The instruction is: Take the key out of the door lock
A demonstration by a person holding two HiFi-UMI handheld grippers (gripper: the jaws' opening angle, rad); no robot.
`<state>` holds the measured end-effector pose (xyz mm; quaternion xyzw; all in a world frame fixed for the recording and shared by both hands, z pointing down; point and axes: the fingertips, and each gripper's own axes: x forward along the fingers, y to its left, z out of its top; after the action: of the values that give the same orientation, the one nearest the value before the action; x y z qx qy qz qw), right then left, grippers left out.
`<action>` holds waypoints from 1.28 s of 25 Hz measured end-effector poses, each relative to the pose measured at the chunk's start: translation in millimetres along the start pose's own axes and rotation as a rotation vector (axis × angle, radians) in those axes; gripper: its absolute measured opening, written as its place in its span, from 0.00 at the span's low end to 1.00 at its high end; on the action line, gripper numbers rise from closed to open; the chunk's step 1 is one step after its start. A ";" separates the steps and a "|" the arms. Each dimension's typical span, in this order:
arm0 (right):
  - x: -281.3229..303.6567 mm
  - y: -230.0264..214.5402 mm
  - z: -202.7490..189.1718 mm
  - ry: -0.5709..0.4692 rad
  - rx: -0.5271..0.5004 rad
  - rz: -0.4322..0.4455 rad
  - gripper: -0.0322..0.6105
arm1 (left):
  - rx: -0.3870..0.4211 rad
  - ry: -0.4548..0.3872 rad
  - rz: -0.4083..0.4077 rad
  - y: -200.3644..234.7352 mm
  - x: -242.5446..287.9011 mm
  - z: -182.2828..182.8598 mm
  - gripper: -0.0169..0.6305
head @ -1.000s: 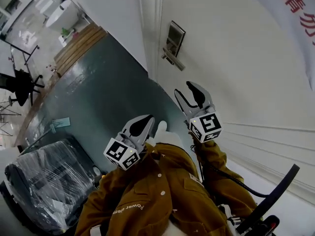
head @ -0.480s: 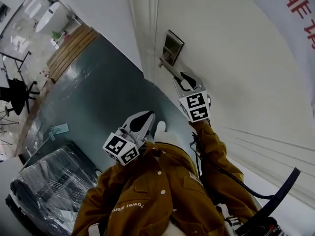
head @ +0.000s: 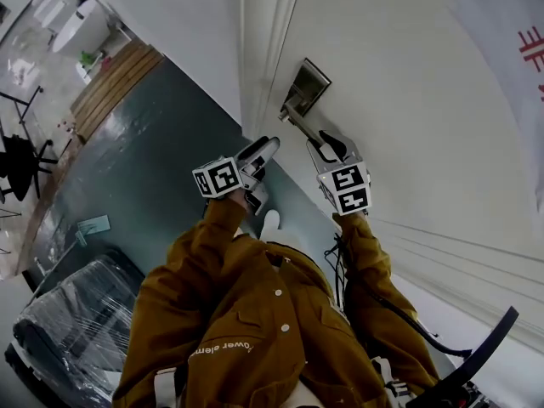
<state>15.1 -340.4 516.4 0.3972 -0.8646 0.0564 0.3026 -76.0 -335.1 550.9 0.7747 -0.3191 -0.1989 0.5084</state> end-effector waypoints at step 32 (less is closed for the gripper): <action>2.4 -0.4 -0.7 0.057 0.006 -0.045 0.26 | -0.369 0.028 -0.257 11.2 34.2 18.4 0.06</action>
<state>14.5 -342.0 518.2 0.4155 -0.8464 0.0633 0.3270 -66.4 -374.3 554.3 0.7056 -0.1688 -0.3064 0.6163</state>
